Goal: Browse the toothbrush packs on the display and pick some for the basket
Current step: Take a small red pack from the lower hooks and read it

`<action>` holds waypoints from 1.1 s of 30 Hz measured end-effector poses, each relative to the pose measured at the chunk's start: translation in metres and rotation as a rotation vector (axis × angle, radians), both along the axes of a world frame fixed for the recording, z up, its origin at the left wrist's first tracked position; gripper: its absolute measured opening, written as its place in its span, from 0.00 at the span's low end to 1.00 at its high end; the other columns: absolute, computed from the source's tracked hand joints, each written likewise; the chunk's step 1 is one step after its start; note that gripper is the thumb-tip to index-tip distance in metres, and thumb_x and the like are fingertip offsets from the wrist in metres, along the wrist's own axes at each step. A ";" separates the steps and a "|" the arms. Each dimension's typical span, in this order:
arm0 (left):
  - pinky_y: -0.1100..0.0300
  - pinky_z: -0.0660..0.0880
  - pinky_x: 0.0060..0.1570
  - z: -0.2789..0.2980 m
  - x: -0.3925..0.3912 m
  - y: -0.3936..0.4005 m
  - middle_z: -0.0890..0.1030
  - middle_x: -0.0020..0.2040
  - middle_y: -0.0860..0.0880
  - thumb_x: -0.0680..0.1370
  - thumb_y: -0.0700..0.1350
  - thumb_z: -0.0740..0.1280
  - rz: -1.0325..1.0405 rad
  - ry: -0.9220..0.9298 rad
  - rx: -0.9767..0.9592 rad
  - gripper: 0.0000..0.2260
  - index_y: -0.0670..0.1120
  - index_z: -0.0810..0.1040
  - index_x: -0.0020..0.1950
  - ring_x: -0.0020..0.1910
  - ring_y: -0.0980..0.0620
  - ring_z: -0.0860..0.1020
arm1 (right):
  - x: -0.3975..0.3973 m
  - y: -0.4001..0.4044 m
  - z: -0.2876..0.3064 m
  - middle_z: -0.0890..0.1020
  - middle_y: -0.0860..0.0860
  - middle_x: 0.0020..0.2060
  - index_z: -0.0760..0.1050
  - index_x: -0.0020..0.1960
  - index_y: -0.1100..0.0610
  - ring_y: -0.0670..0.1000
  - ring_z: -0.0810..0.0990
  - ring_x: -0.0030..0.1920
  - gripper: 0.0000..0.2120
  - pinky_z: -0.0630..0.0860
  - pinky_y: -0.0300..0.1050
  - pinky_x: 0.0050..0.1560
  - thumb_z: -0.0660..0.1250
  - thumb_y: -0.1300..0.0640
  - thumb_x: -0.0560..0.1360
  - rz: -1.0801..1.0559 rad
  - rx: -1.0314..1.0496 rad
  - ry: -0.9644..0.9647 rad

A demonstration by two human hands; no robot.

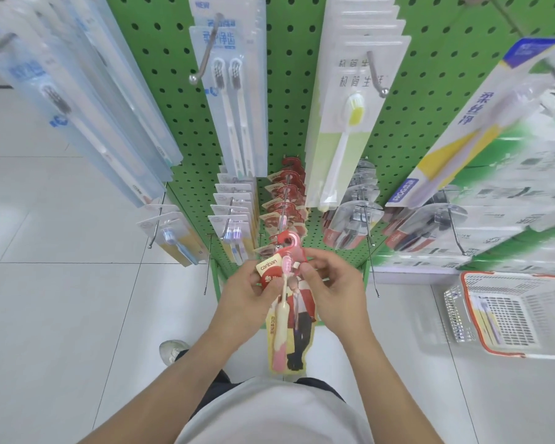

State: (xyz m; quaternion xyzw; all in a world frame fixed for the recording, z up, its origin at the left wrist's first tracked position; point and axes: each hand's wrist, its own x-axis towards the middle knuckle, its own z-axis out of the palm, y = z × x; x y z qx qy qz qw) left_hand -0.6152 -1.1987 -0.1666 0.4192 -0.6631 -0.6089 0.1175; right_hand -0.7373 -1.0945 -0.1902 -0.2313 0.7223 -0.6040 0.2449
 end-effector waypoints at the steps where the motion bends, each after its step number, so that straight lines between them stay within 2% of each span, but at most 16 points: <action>1: 0.58 0.82 0.45 -0.002 0.000 -0.001 0.86 0.48 0.53 0.79 0.41 0.71 0.000 -0.003 -0.025 0.11 0.50 0.76 0.60 0.44 0.53 0.84 | 0.000 -0.002 -0.002 0.85 0.46 0.40 0.83 0.55 0.43 0.50 0.82 0.40 0.14 0.76 0.42 0.40 0.71 0.61 0.78 0.000 0.000 0.005; 2: 0.64 0.79 0.42 -0.003 0.000 -0.003 0.85 0.49 0.55 0.78 0.43 0.72 -0.003 -0.008 -0.060 0.13 0.53 0.75 0.61 0.43 0.57 0.83 | 0.000 -0.004 -0.004 0.85 0.45 0.40 0.82 0.54 0.42 0.50 0.82 0.40 0.15 0.76 0.42 0.40 0.71 0.62 0.78 0.002 0.001 0.010; 4: 0.70 0.76 0.43 -0.003 0.001 -0.008 0.82 0.51 0.60 0.77 0.45 0.73 -0.009 -0.006 -0.134 0.15 0.58 0.74 0.59 0.46 0.60 0.81 | -0.001 -0.007 -0.008 0.84 0.44 0.40 0.81 0.54 0.41 0.49 0.82 0.40 0.16 0.76 0.40 0.41 0.70 0.63 0.79 0.012 0.008 0.031; 7: 0.69 0.75 0.50 -0.002 -0.001 -0.015 0.79 0.54 0.63 0.77 0.49 0.74 -0.016 0.011 -0.249 0.16 0.61 0.73 0.61 0.51 0.65 0.78 | -0.002 -0.011 -0.008 0.83 0.40 0.39 0.81 0.53 0.42 0.43 0.81 0.39 0.15 0.74 0.34 0.41 0.69 0.63 0.79 0.037 0.036 0.094; 10: 0.67 0.72 0.59 0.001 -0.004 -0.019 0.78 0.59 0.61 0.77 0.51 0.73 -0.019 0.000 -0.440 0.23 0.54 0.73 0.70 0.58 0.65 0.76 | -0.003 -0.014 -0.008 0.83 0.40 0.39 0.82 0.53 0.48 0.40 0.81 0.41 0.10 0.71 0.28 0.40 0.70 0.63 0.78 0.045 0.092 0.164; 13: 0.71 0.69 0.58 0.004 -0.012 -0.020 0.78 0.60 0.57 0.78 0.47 0.72 -0.061 0.020 -0.632 0.21 0.55 0.76 0.70 0.58 0.62 0.75 | -0.008 -0.017 -0.011 0.84 0.39 0.40 0.83 0.52 0.53 0.38 0.81 0.42 0.06 0.71 0.27 0.40 0.71 0.62 0.78 0.070 0.176 0.250; 16: 0.63 0.74 0.56 0.000 -0.020 -0.021 0.79 0.59 0.55 0.79 0.45 0.71 -0.079 0.036 -0.733 0.17 0.53 0.79 0.68 0.55 0.57 0.77 | -0.013 -0.023 -0.015 0.83 0.39 0.38 0.83 0.51 0.54 0.37 0.81 0.43 0.03 0.71 0.27 0.40 0.71 0.60 0.79 0.097 0.239 0.323; 19: 0.57 0.78 0.53 -0.008 -0.026 -0.023 0.80 0.58 0.53 0.79 0.44 0.72 -0.066 0.058 -0.781 0.12 0.48 0.84 0.62 0.52 0.56 0.79 | -0.018 -0.026 -0.014 0.82 0.38 0.37 0.82 0.48 0.53 0.35 0.80 0.42 0.03 0.70 0.27 0.40 0.70 0.58 0.79 0.121 0.247 0.336; 23: 0.57 0.78 0.48 -0.013 -0.030 -0.026 0.79 0.57 0.54 0.78 0.46 0.73 -0.046 0.066 -0.807 0.09 0.48 0.84 0.58 0.45 0.57 0.79 | -0.029 -0.026 -0.008 0.82 0.39 0.37 0.83 0.47 0.53 0.34 0.80 0.42 0.06 0.70 0.26 0.40 0.68 0.55 0.81 0.109 0.231 0.319; 26: 0.56 0.78 0.45 -0.013 -0.034 -0.027 0.77 0.57 0.55 0.78 0.47 0.72 -0.027 0.067 -0.807 0.07 0.48 0.84 0.55 0.43 0.58 0.78 | -0.039 -0.028 -0.007 0.82 0.38 0.40 0.82 0.54 0.53 0.32 0.79 0.42 0.05 0.70 0.24 0.42 0.67 0.55 0.81 0.049 0.213 0.327; 29: 0.56 0.78 0.45 -0.013 -0.036 -0.027 0.78 0.58 0.55 0.78 0.47 0.73 -0.025 0.060 -0.804 0.07 0.48 0.83 0.55 0.43 0.58 0.79 | -0.048 -0.036 -0.010 0.82 0.40 0.43 0.81 0.60 0.53 0.31 0.79 0.44 0.09 0.71 0.25 0.43 0.66 0.55 0.81 -0.003 0.192 0.309; 31: 0.54 0.79 0.46 -0.013 -0.036 -0.027 0.78 0.60 0.54 0.78 0.48 0.73 -0.034 0.038 -0.806 0.08 0.49 0.83 0.55 0.44 0.54 0.81 | -0.052 -0.044 -0.011 0.82 0.39 0.45 0.81 0.61 0.52 0.31 0.79 0.45 0.10 0.74 0.27 0.45 0.66 0.55 0.82 -0.026 0.176 0.288; 33: 0.53 0.79 0.45 -0.012 -0.037 -0.027 0.79 0.62 0.55 0.77 0.47 0.74 -0.040 0.016 -0.809 0.07 0.49 0.82 0.54 0.43 0.53 0.81 | -0.054 -0.051 -0.012 0.84 0.42 0.47 0.82 0.61 0.52 0.36 0.81 0.47 0.10 0.77 0.34 0.49 0.67 0.55 0.81 -0.024 0.163 0.274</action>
